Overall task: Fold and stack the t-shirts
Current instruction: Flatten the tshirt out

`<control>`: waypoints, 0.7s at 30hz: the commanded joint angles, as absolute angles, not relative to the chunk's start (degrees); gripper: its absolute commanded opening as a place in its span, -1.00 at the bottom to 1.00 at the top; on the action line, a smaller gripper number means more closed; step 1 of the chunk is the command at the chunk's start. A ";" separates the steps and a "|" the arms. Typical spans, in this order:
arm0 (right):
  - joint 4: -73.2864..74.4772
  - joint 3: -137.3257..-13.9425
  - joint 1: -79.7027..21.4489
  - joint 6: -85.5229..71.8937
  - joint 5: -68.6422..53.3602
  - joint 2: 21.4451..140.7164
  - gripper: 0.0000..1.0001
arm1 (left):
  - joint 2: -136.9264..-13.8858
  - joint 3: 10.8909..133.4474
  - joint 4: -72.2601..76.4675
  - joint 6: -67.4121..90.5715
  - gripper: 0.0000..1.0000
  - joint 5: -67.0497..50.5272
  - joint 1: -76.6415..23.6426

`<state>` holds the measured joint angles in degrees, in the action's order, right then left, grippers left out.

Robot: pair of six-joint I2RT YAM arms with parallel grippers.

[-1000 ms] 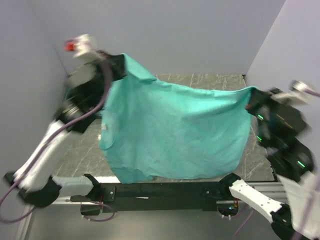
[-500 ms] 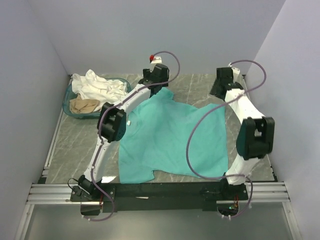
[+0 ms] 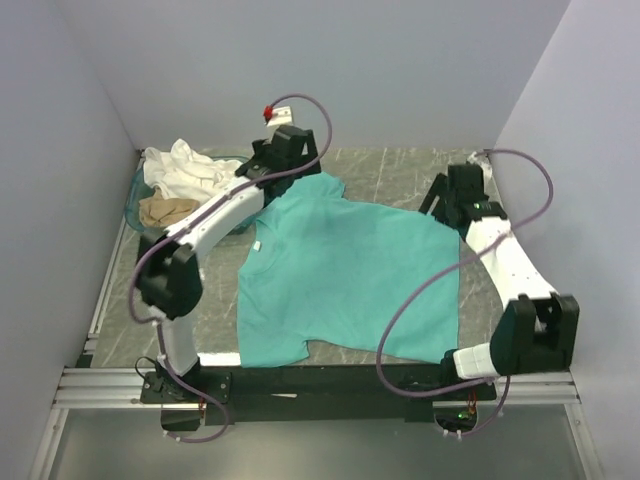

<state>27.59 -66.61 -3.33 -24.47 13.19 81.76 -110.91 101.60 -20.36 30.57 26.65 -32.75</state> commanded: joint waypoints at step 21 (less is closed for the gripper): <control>27.86 -61.34 -0.97 -26.54 2.82 97.19 0.70 | -120.05 91.22 -20.65 33.66 0.99 14.50 -32.61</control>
<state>28.27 -56.75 -1.85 -26.74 4.60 94.70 -118.17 86.21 -18.63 34.24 14.44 -32.73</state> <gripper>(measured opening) 0.856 0.994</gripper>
